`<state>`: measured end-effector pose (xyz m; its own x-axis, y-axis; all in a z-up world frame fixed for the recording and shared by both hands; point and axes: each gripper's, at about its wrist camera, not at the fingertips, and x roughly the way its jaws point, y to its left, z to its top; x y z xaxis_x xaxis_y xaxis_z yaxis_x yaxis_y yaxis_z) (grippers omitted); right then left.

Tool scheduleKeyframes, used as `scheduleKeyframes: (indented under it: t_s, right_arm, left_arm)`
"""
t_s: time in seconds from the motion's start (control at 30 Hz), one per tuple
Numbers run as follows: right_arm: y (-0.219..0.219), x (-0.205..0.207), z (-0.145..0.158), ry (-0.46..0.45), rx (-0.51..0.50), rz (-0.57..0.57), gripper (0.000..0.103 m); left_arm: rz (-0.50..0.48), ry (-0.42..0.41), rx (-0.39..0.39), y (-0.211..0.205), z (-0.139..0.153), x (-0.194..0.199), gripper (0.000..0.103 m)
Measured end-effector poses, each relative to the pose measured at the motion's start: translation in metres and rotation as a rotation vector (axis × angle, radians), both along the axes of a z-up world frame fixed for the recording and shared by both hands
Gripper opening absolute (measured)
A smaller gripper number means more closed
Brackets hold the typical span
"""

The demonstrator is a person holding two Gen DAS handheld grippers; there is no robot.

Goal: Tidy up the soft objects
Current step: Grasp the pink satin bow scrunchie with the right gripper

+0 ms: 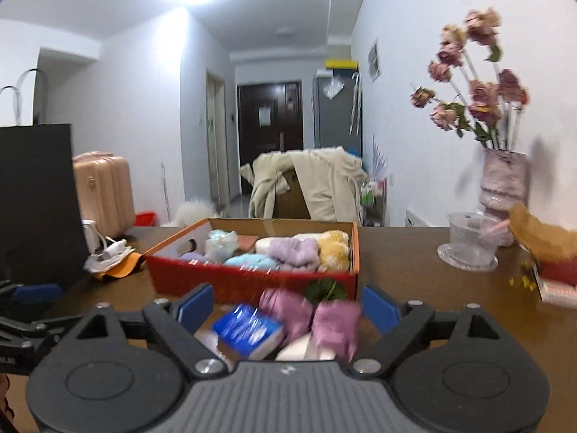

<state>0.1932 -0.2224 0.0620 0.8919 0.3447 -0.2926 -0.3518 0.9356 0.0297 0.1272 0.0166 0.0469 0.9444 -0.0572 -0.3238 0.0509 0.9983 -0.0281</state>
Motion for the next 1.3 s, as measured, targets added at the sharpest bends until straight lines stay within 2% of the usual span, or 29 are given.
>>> scheduleKeyframes:
  t_s: [0.1,0.2,0.3,0.47,0.63,0.93,1.1,1.13,1.2,1.23,1.3]
  right_arm:
    - [0.000,-0.022,-0.024,0.029,0.021,-0.004,0.094]
    - [-0.004,-0.035,-0.040,0.079,0.048,0.011,0.094]
    - [-0.005,-0.041,-0.041,0.053,-0.004,0.004,0.094]
    - [-0.016,-0.048,-0.034,0.005,0.017,0.005,0.096]
    - [-0.021,-0.039,-0.042,0.027,-0.009,0.015,0.096]
    - [-0.029,0.011,-0.036,0.027,-0.003,0.001,0.096]
    - [-0.024,0.051,-0.030,0.052,0.001,0.004,0.088]
    - [-0.024,0.057,-0.030,0.063,0.012,0.013,0.086]
    - [-0.020,0.073,-0.031,0.107,0.047,0.045,0.073]
    - [-0.017,0.083,-0.032,0.136,0.065,0.074,0.070]
    - [-0.008,0.097,-0.036,0.159,0.070,0.110,0.064]
  left_arm:
    - [0.003,-0.015,0.049,-0.006,-0.010,-0.025,0.103]
    - [-0.021,-0.019,0.054,-0.010,-0.013,-0.035,0.103]
    - [-0.017,-0.022,0.052,-0.015,-0.010,-0.035,0.103]
    - [-0.013,-0.025,0.044,-0.021,-0.009,-0.031,0.103]
    - [-0.026,0.001,0.052,-0.030,-0.011,-0.017,0.103]
    - [-0.016,0.048,0.037,-0.039,-0.006,0.049,0.103]
    - [-0.010,0.093,0.021,-0.034,-0.012,0.098,0.103]
    - [-0.018,0.107,0.009,-0.032,-0.014,0.108,0.103]
    - [-0.057,0.162,-0.049,-0.027,-0.018,0.132,0.101]
    - [-0.070,0.179,-0.079,-0.026,-0.020,0.141,0.099]
    - [-0.081,0.223,-0.133,-0.023,-0.025,0.160,0.089]
